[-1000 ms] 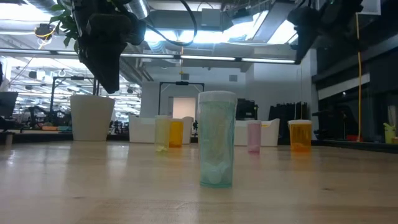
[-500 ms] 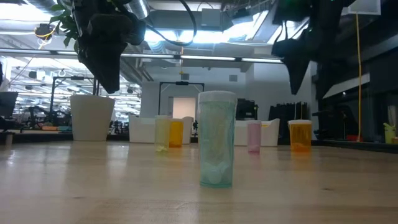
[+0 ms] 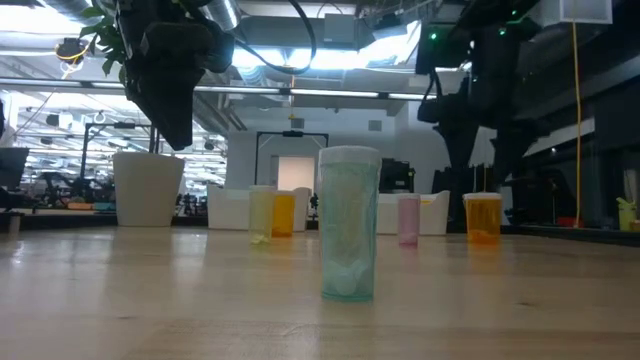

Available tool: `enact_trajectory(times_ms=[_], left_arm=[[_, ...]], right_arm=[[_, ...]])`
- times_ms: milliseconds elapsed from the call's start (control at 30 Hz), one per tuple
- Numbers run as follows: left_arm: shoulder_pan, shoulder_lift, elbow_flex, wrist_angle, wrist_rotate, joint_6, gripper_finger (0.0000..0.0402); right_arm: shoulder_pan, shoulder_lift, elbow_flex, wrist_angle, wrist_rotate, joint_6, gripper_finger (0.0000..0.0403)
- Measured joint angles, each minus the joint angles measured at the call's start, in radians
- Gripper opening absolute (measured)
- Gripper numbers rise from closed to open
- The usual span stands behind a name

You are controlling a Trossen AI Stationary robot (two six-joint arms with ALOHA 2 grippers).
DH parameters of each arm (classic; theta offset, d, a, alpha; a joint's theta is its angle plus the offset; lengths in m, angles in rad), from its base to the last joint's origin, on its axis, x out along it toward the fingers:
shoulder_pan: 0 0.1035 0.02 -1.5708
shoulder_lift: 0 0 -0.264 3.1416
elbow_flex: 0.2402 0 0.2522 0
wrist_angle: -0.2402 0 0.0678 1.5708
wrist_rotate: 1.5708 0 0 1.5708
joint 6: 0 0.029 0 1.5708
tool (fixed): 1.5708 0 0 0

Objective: Pick and place medicine bottles into bin by pill shape (circle, oval)
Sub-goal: Put the bottom right orange capsule bottle into the right white bin

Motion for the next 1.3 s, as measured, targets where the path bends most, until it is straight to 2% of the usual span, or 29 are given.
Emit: enact_trajectory(times_ms=[600,1033,1300], left_arm=[[0.0,0.0,0.0,0.0,-0.001,0.0,0.0147],[0.0,0.0,0.0,0.0,-0.007,0.001,0.0147],[0.0,0.0,0.0,-0.001,-0.008,0.023,0.0147]], right_arm=[[-0.019,0.121,-0.001,0.019,0.002,-0.052,0.033],[-0.019,0.128,-0.001,0.027,-0.016,-0.058,0.0329],[-0.019,0.128,-0.001,0.027,-0.016,-0.052,0.0278]])
